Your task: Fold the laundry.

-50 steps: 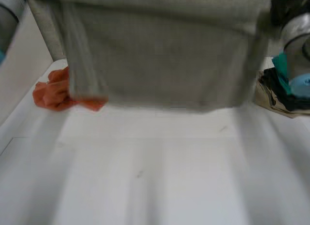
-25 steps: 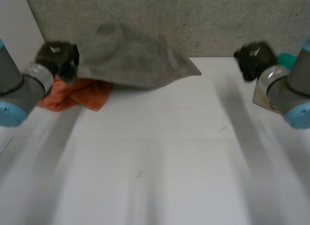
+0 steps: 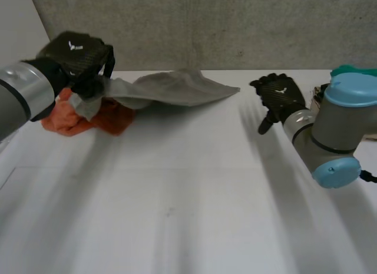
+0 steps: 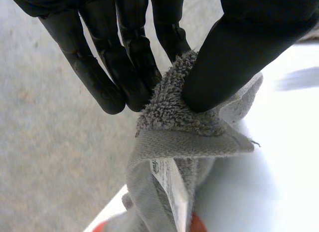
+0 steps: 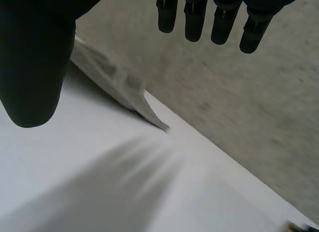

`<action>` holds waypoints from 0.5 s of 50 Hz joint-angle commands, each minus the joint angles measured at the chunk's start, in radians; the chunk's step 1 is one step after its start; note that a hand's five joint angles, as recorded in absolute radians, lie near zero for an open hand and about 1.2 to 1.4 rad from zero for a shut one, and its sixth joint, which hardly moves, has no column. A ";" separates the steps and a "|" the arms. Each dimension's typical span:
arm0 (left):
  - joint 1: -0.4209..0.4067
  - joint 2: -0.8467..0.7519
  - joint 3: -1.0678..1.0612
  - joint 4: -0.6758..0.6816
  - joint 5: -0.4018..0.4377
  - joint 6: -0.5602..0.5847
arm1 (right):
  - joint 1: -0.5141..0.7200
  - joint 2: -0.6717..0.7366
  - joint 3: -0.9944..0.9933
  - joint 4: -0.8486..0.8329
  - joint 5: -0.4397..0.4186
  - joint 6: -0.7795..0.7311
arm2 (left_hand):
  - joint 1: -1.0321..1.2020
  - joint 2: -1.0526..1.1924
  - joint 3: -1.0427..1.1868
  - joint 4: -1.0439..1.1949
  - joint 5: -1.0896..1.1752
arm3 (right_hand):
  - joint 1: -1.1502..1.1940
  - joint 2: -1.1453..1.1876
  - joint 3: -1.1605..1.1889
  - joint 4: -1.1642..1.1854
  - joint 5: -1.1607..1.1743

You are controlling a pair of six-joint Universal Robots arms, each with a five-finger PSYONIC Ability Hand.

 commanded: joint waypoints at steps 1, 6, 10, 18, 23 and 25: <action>-0.046 0.109 0.033 -0.048 -0.002 0.001 | 0.052 0.050 -0.033 -0.001 -0.056 0.144 | 0.242 0.198 0.207 0.199 0.218 | -0.052 -0.034 -0.036 -0.040 -0.049; -0.100 0.175 0.070 -0.082 -0.017 -0.007 | 0.095 0.117 -0.090 -0.015 -0.050 0.238 | 0.242 0.198 0.207 0.199 0.218 | -0.052 -0.034 -0.036 -0.040 -0.049; -0.143 0.211 0.097 -0.111 -0.031 -0.009 | 0.121 0.176 -0.148 -0.018 -0.036 0.272 | 0.242 0.198 0.207 0.199 0.218 | -0.052 -0.034 -0.036 -0.040 -0.049; -0.200 0.280 0.148 -0.142 -0.057 -0.028 | 0.164 0.289 -0.225 -0.012 0.009 0.292 | 0.242 0.198 0.207 0.199 0.218 | -0.052 -0.034 -0.036 -0.040 -0.049; -0.206 0.293 0.185 -0.139 -0.086 -0.061 | 0.179 0.306 -0.216 0.005 0.024 0.316 | 0.242 0.198 0.207 0.199 0.218 | -0.052 -0.034 -0.036 -0.040 -0.049; -0.205 0.288 0.199 -0.140 -0.098 -0.065 | 0.173 0.283 -0.201 0.009 0.033 0.333 | 0.242 0.198 0.207 0.199 0.218 | -0.052 -0.034 -0.036 -0.040 -0.049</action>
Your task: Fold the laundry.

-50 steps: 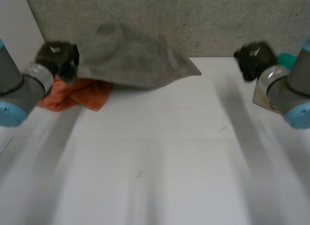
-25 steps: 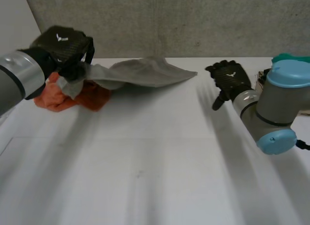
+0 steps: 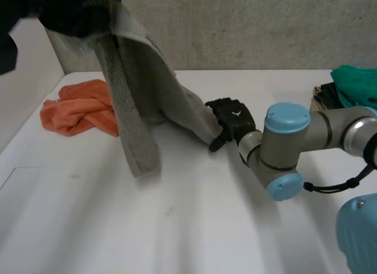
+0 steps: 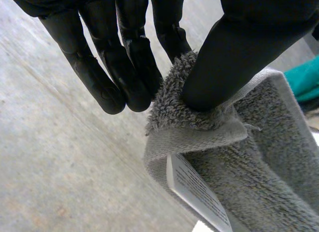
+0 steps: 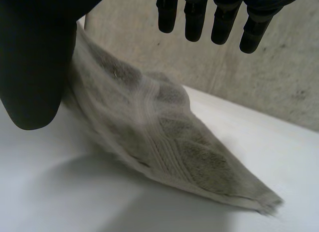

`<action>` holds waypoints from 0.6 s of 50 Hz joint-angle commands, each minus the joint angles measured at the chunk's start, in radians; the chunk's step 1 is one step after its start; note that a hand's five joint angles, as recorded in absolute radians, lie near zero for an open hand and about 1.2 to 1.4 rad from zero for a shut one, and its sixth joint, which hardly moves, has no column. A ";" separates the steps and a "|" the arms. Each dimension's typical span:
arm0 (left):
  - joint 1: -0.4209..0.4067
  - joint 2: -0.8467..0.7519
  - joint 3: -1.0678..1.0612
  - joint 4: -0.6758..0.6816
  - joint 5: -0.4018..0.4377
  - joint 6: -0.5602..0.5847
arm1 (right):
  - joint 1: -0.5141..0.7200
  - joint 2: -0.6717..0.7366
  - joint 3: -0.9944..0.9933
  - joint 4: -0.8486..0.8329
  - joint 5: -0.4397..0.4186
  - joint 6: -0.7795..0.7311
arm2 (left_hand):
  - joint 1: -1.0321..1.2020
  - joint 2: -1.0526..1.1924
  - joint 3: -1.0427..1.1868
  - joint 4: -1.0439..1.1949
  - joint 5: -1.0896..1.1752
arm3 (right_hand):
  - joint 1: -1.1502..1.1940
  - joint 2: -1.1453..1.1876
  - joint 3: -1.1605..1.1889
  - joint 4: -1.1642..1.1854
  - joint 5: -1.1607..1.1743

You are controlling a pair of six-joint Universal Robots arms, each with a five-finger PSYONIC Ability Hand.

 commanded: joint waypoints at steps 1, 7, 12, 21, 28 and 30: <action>-0.005 0.009 0.052 0.000 -0.041 -0.038 | 0.005 -0.014 0.029 0.020 0.029 0.042 | 0.242 0.198 0.207 0.199 0.218 | -0.052 -0.034 -0.036 -0.040 -0.049; 0.005 -0.009 0.072 -0.009 -0.049 -0.046 | -0.042 -0.131 0.131 0.014 0.014 0.094 | 0.242 0.198 0.207 0.199 0.218 | -0.046 -0.029 -0.030 -0.035 -0.043; -0.003 -0.004 0.108 -0.029 -0.052 -0.086 | -0.033 -0.148 0.217 -0.019 -0.031 0.108 | 0.242 0.198 0.207 0.199 0.218 | -0.043 -0.026 -0.027 -0.031 -0.040; -0.014 0.000 0.163 -0.038 -0.073 -0.137 | 0.005 -0.120 0.265 -0.032 -0.003 0.186 | 0.242 0.198 0.207 0.199 0.218 | 0.495 0.513 0.511 0.507 0.498; 0.017 0.019 0.181 -0.056 -0.099 -0.158 | -0.111 -0.227 0.282 -0.043 0.156 0.220 | 0.242 0.198 0.207 0.199 0.218 | 1.170 1.187 1.186 1.181 1.173; 0.047 0.022 0.178 -0.059 -0.098 -0.157 | -0.162 -0.313 0.300 -0.041 0.164 0.179 | 0.242 0.198 0.207 0.199 0.218 | 1.170 1.187 1.186 1.181 1.173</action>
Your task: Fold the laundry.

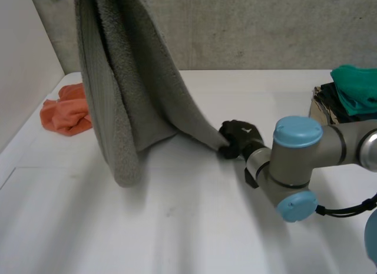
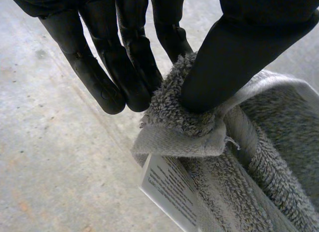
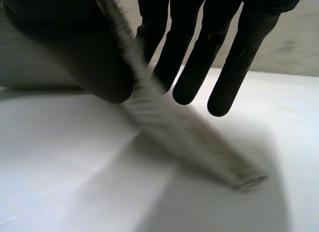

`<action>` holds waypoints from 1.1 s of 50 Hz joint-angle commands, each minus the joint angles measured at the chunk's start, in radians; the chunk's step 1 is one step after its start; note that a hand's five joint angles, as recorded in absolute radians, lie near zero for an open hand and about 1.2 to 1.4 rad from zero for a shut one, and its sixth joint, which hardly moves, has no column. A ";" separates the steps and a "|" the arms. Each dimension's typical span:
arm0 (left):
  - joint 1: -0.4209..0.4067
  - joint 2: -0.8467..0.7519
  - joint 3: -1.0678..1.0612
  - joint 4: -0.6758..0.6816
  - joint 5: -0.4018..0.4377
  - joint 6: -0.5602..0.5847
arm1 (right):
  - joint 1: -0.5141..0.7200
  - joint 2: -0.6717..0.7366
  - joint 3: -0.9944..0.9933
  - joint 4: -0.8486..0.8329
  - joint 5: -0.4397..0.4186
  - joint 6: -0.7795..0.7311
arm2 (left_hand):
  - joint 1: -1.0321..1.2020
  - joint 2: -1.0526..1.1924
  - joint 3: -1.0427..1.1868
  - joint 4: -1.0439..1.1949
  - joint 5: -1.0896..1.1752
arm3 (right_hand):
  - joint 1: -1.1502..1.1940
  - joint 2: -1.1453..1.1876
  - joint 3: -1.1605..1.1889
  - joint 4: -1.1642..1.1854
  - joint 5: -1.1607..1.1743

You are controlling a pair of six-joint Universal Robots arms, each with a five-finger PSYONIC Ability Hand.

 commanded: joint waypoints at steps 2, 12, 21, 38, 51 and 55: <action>0.123 0.016 -0.014 -0.019 -0.001 -0.007 | -0.217 -0.313 0.053 0.004 0.077 -0.161 | 0.242 0.198 0.207 0.199 0.218 | 0.253 0.222 0.231 0.227 0.233; 0.424 -0.096 -0.189 -0.101 0.206 -0.002 | -0.421 -0.693 -0.025 0.364 -0.220 -0.698 | 0.242 0.198 0.207 0.199 0.218 | 0.253 0.222 0.231 0.227 0.233; 0.425 -0.363 -0.204 -0.129 0.240 0.078 | -0.493 -0.593 -0.161 0.625 -0.259 -0.852 | 0.242 0.198 0.207 0.199 0.218 | 0.253 0.222 0.231 0.227 0.233; 0.287 -0.895 0.492 0.106 0.074 0.070 | -0.303 -0.179 -0.475 0.280 -0.136 -0.913 | 0.242 0.198 0.207 0.199 0.218 | 0.253 0.222 0.231 0.227 0.233; 0.307 -0.841 0.535 0.687 -0.032 -0.232 | -0.307 -0.233 -0.379 -0.473 -0.033 -0.659 | 0.242 0.198 0.207 0.199 0.218 | 0.253 0.222 0.231 0.227 0.233; 0.312 -0.831 0.460 0.672 0.013 -0.231 | -0.295 -0.231 -0.364 -0.409 -0.062 -0.657 | 0.242 0.198 0.207 0.199 0.218 | 0.253 0.222 0.231 0.227 0.233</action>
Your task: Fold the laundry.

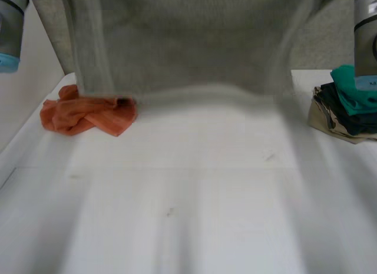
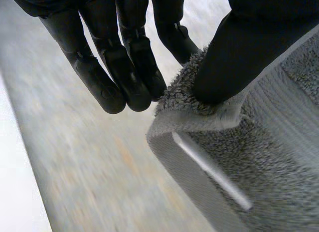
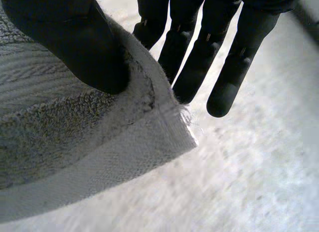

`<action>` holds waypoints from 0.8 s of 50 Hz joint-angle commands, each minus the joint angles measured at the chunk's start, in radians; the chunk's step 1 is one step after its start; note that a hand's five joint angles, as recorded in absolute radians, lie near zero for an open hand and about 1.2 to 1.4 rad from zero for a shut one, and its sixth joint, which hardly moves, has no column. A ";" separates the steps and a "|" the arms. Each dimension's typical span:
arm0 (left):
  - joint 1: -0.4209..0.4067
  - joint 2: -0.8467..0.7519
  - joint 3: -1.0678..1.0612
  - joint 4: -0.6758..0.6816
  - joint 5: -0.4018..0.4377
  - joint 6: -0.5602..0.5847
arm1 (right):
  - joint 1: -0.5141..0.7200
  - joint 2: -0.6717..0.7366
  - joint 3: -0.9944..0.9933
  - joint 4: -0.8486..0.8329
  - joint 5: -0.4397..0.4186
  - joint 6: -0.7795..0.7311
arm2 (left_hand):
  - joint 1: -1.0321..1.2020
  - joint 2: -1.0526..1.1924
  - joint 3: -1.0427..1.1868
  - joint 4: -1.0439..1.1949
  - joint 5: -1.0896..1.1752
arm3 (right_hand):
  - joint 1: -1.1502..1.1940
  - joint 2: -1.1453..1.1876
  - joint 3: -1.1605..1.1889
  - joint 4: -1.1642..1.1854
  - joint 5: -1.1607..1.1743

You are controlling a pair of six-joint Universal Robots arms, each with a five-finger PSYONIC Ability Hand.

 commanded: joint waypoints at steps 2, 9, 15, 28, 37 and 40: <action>0.009 0.036 -0.155 0.018 0.062 -0.042 | 0.009 -0.015 0.068 0.024 -0.043 0.033 | 0.242 0.197 0.206 0.198 0.218 | 0.253 0.218 0.205 0.200 0.208; 0.028 0.080 -0.391 -0.029 0.099 0.038 | 0.009 0.046 0.100 0.207 -0.046 0.027 | 0.242 0.197 0.206 0.198 0.218 | 0.253 0.218 0.205 0.200 0.208; 0.035 0.120 -0.584 -0.091 0.132 0.139 | -0.010 0.069 0.186 0.344 -0.038 0.006 | 0.242 0.197 0.206 0.198 0.218 | 0.253 0.218 0.205 0.200 0.208; 0.078 0.327 -1.021 -0.497 0.203 0.527 | -0.094 -0.140 0.542 0.783 -0.025 -0.236 | 0.242 0.197 0.206 0.198 0.218 | 0.253 0.218 0.205 0.200 0.208; 0.136 0.488 -1.244 -0.841 0.197 0.769 | -0.211 -0.362 0.809 1.043 -0.046 -0.577 | 0.242 0.197 0.206 0.198 0.218 | 0.253 0.218 0.205 0.200 0.208; 0.158 0.513 -1.275 -0.922 0.208 0.840 | -0.246 -0.376 0.873 1.069 -0.063 -0.714 | 0.242 0.197 0.206 0.198 0.218 | 0.253 0.218 0.205 0.200 0.208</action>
